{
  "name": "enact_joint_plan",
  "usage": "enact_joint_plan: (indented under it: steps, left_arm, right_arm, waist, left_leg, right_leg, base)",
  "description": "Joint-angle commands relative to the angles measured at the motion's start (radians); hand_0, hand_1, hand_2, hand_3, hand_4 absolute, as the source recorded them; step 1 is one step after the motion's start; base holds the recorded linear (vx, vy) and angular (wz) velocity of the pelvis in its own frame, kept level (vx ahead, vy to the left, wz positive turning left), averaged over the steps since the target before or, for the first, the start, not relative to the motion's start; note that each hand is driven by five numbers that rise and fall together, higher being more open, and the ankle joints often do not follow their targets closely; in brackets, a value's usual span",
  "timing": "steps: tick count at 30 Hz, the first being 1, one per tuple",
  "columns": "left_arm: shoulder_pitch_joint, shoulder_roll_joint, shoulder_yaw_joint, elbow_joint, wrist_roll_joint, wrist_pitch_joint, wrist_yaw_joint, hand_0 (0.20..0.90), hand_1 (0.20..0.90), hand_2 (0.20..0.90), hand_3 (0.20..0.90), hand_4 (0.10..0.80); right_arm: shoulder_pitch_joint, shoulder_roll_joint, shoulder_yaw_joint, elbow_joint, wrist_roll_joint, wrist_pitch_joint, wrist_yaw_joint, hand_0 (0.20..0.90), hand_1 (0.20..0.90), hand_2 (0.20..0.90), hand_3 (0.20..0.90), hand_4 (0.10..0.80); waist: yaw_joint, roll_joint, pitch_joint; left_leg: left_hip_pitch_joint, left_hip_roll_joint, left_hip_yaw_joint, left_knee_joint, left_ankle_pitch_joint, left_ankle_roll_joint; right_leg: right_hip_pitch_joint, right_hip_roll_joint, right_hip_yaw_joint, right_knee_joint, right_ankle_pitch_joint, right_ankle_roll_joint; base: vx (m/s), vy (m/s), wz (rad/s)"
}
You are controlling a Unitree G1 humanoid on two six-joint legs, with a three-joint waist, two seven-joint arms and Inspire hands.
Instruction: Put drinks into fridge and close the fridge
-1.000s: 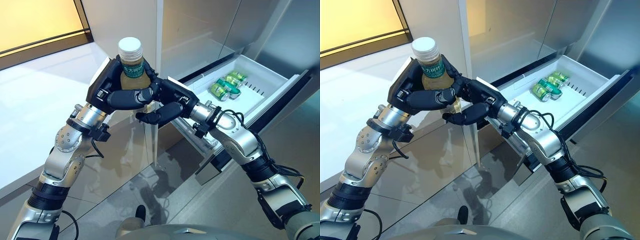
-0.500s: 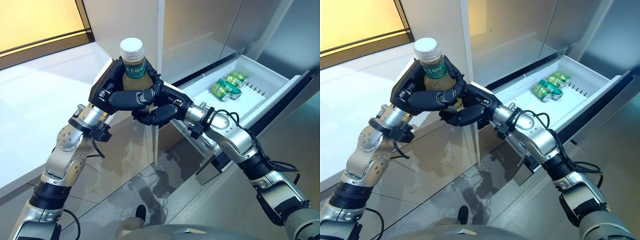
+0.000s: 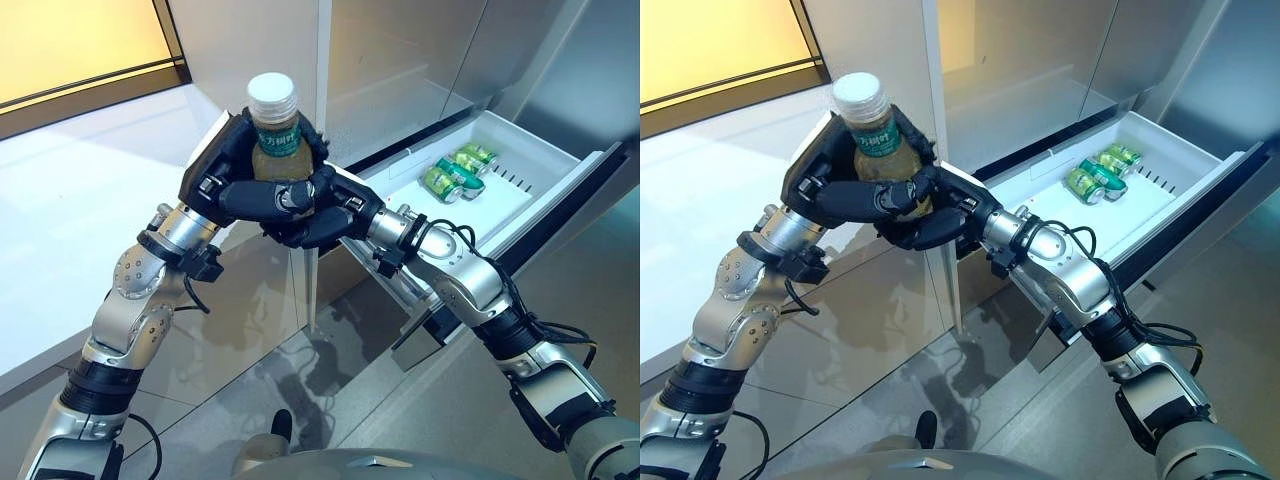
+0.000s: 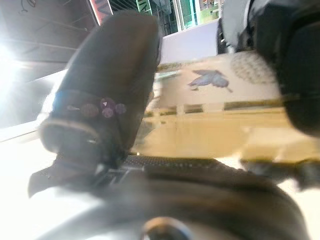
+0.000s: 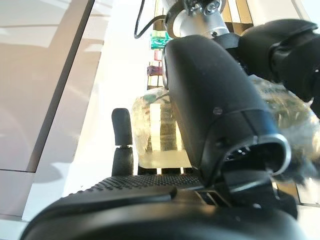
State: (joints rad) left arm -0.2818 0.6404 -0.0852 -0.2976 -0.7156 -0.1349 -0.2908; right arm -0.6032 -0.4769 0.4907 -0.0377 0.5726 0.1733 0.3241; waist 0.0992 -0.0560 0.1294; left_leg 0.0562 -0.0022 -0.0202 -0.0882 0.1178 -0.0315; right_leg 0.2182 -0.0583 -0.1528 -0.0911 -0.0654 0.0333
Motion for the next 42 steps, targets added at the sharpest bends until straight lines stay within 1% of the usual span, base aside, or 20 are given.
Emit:
enact_joint_plan:
  steps: [1,5,6,10,11,12,15,18,20,21,24,28,32,33,35,36,38,40,42]
  left_arm:
    - [-0.124,-0.020,0.035,0.008,-0.028,-0.126,0.028,0.900,0.900,0.900,0.900,0.800]
    - [-0.104,-0.016,0.056,0.018,-0.007,-0.122,0.037,0.900,0.900,0.900,0.900,0.800]
    - [-0.095,-0.014,0.063,0.018,-0.005,-0.124,0.037,0.900,0.900,0.900,0.900,0.800]
    - [-0.070,-0.009,0.086,0.019,-0.009,-0.130,0.019,0.900,0.900,0.900,0.900,0.800]
    - [-0.062,-0.008,0.092,0.018,-0.002,-0.131,0.022,0.900,0.900,0.900,0.900,0.800]
    - [-0.050,-0.007,0.103,0.014,-0.001,-0.132,0.023,0.900,0.900,0.900,0.900,0.800]
    - [-0.027,-0.008,0.121,0.012,-0.003,-0.139,0.005,0.900,0.900,0.900,0.900,0.800]
    - [-0.006,0.001,0.135,-0.004,-0.020,-0.150,-0.098,0.900,0.900,0.900,0.900,0.800]
    - [0.004,0.018,0.136,-0.025,-0.035,-0.173,-0.179,0.900,0.900,0.900,0.900,0.800]
    - [0.011,0.024,0.141,-0.032,-0.059,-0.163,-0.211,0.900,0.900,0.900,0.900,0.800]
    - [0.027,0.036,0.152,-0.035,-0.098,-0.137,-0.240,0.900,0.900,0.900,0.900,0.800]
    - [0.063,0.028,0.177,-0.015,-0.200,-0.081,-0.300,0.900,0.900,0.900,0.900,0.800]
    - [0.100,-0.021,0.193,-0.003,-0.312,-0.007,-0.381,0.900,0.900,0.900,0.900,0.800]
    - [0.108,-0.036,0.196,-0.001,-0.361,0.029,-0.413,0.900,0.900,0.900,0.900,0.800]
    - [0.118,-0.060,0.199,0.001,-0.404,0.054,-0.441,0.900,0.900,0.900,0.900,0.800]
    - [0.130,-0.092,0.203,0.004,-0.489,0.092,-0.464,0.900,0.900,0.900,0.900,0.800]
    - [0.146,-0.148,0.209,0.013,-0.596,0.145,-0.486,0.900,0.900,0.900,0.900,0.800]
    - [0.162,-0.210,0.215,0.016,-0.749,0.210,-0.524,0.900,0.900,0.900,0.900,0.800]
    - [0.177,-0.251,0.214,0.023,-0.808,0.248,-0.547,0.900,0.900,0.900,0.900,0.800]
  right_arm:
    - [-0.131,0.054,-0.071,-0.081,0.047,-0.152,-0.017,0.300,0.300,0.300,0.200,0.100]
    - [-0.131,0.042,-0.082,-0.112,0.032,-0.158,-0.030,0.300,0.300,0.300,0.200,0.100]
    - [-0.128,0.037,-0.088,-0.124,0.032,-0.164,-0.037,0.300,0.300,0.300,0.200,0.100]
    - [-0.123,0.028,-0.111,-0.159,0.042,-0.183,-0.047,0.300,0.300,0.300,0.200,0.100]
    - [-0.119,0.028,-0.116,-0.169,0.041,-0.184,-0.047,0.300,0.300,0.300,0.200,0.100]
    - [-0.115,0.025,-0.122,-0.185,0.037,-0.184,-0.050,0.300,0.300,0.300,0.200,0.100]
    - [-0.102,0.017,-0.136,-0.224,0.034,-0.187,-0.061,0.300,0.300,0.300,0.200,0.100]
    - [-0.081,0.006,-0.167,-0.253,0.033,-0.210,-0.065,0.300,0.300,0.300,0.200,0.100]
    - [-0.066,-0.007,-0.186,-0.280,0.049,-0.225,-0.064,0.300,0.300,0.300,0.200,0.100]
    - [-0.059,-0.014,-0.195,-0.295,0.053,-0.227,-0.061,0.300,0.300,0.300,0.200,0.100]
    - [-0.041,-0.021,-0.211,-0.317,0.055,-0.235,-0.049,0.300,0.300,0.300,0.200,0.100]
    - [0.000,-0.033,-0.242,-0.341,0.076,-0.257,-0.016,0.300,0.300,0.300,0.200,0.100]
    - [0.031,-0.032,-0.269,-0.374,0.081,-0.259,0.004,0.300,0.300,0.300,0.200,0.100]
    - [0.038,-0.037,-0.277,-0.381,0.091,-0.260,0.006,0.300,0.300,0.300,0.200,0.100]
    - [0.045,-0.036,-0.290,-0.389,0.095,-0.252,0.008,0.300,0.300,0.300,0.200,0.100]
    - [0.052,-0.043,-0.306,-0.398,0.108,-0.242,0.008,0.300,0.300,0.300,0.200,0.100]
    - [0.067,-0.043,-0.327,-0.409,0.118,-0.224,0.019,0.300,0.300,0.300,0.200,0.100]
    - [0.082,-0.052,-0.352,-0.427,0.135,-0.206,0.011,0.300,0.300,0.300,0.200,0.100]
    - [0.090,-0.050,-0.366,-0.434,0.135,-0.193,0.009,0.300,0.300,0.300,0.200,0.100]
  waist:
    - [-0.003,0.024,-0.143]
    - [-0.003,0.024,-0.143]
    - [-0.003,0.024,-0.140]
    - [-0.001,0.025,-0.140]
    - [-0.001,0.025,-0.143]
    - [-0.001,0.025,-0.141]
    - [0.000,0.026,-0.143]
    - [-0.001,0.027,-0.142]
    - [-0.005,0.029,-0.140]
    - [-0.007,0.030,-0.140]
    - [-0.011,0.033,-0.141]
    - [-0.018,0.037,-0.140]
    - [-0.024,0.038,-0.137]
    - [-0.026,0.038,-0.138]
    - [-0.028,0.037,-0.138]
    - [-0.032,0.036,-0.139]
    - [-0.037,0.033,-0.141]
    - [-0.043,0.028,-0.142]
    - [-0.048,0.025,-0.143]
  left_leg:
    - [0.059,-0.039,-0.045,0.001,-0.162,0.031]
    - [0.057,-0.039,-0.047,0.001,-0.161,0.032]
    - [0.052,-0.040,-0.046,0.001,-0.150,0.032]
    - [0.052,-0.041,-0.048,0.001,-0.151,0.033]
    - [0.056,-0.039,-0.049,0.001,-0.161,0.032]
    - [0.051,-0.040,-0.047,0.001,-0.150,0.032]
    - [0.049,-0.040,-0.047,0.001,-0.150,0.033]
    - [0.049,-0.040,-0.047,0.001,-0.151,0.033]
    - [0.049,-0.040,-0.043,0.001,-0.152,0.033]
    - [0.048,-0.041,-0.042,0.001,-0.152,0.033]
    - [0.048,-0.041,-0.037,0.001,-0.154,0.033]
    - [0.050,-0.041,-0.031,0.001,-0.156,0.034]
    - [0.051,-0.041,-0.025,0.001,-0.157,0.034]
    - [0.051,-0.041,-0.024,0.001,-0.158,0.034]
    - [0.052,-0.040,-0.022,0.001,-0.159,0.034]
    - [0.053,-0.040,-0.021,0.001,-0.160,0.034]
    - [0.054,-0.040,-0.019,0.001,-0.162,0.033]
    - [0.055,-0.040,-0.017,0.001,-0.165,0.034]
    - [0.055,-0.039,-0.016,0.001,-0.166,0.033]
  right_leg:
    - [-0.082,-0.001,-0.016,0.009,0.057,0.040]
    - [-0.084,0.000,-0.014,0.009,0.058,0.040]
    - [-0.089,-0.002,-0.015,0.009,0.066,0.039]
    - [-0.088,-0.001,-0.014,0.009,0.067,0.039]
    - [-0.084,0.000,-0.014,0.007,0.058,0.040]
    - [-0.089,-0.001,-0.015,0.008,0.067,0.040]
    - [-0.090,-0.001,-0.015,0.008,0.067,0.040]
    - [-0.091,-0.001,-0.014,0.008,0.068,0.041]
    - [-0.092,-0.002,-0.012,0.009,0.069,0.043]
    - [-0.094,-0.002,-0.010,0.009,0.070,0.043]
    - [-0.095,-0.002,-0.006,0.007,0.071,0.044]
    - [-0.095,-0.003,-0.003,0.007,0.071,0.045]
    - [-0.097,-0.004,0.000,0.007,0.072,0.045]
    - [-0.097,-0.004,0.001,0.007,0.072,0.045]
    - [-0.098,-0.004,0.002,0.007,0.072,0.045]
    - [-0.098,-0.004,0.003,0.007,0.072,0.045]
    - [-0.099,-0.004,0.005,0.008,0.072,0.045]
    - [-0.100,-0.003,0.009,0.008,0.072,0.044]
    - [-0.102,-0.002,0.013,0.009,0.072,0.043]
  base:
    - [0.000,0.000,0.00]
    - [-0.013,0.000,0.00]
    - [-0.051,0.001,0.00]
    - [-0.011,0.000,0.00]
    - [0.000,0.000,0.00]
    - [0.000,0.000,0.00]
    - [-0.013,0.005,0.01]
    - [0.000,0.000,0.00]
    - [0.000,0.000,0.00]
    - [0.000,0.000,0.00]
    - [0.000,0.000,0.00]
    - [-0.001,0.007,-0.01]
    - [0.000,0.000,0.00]
    - [0.000,0.000,0.00]
    - [0.000,0.000,0.00]
    - [0.000,0.000,0.00]
    - [0.000,0.000,0.00]
    - [0.000,0.000,0.00]
    - [0.000,0.000,0.00]
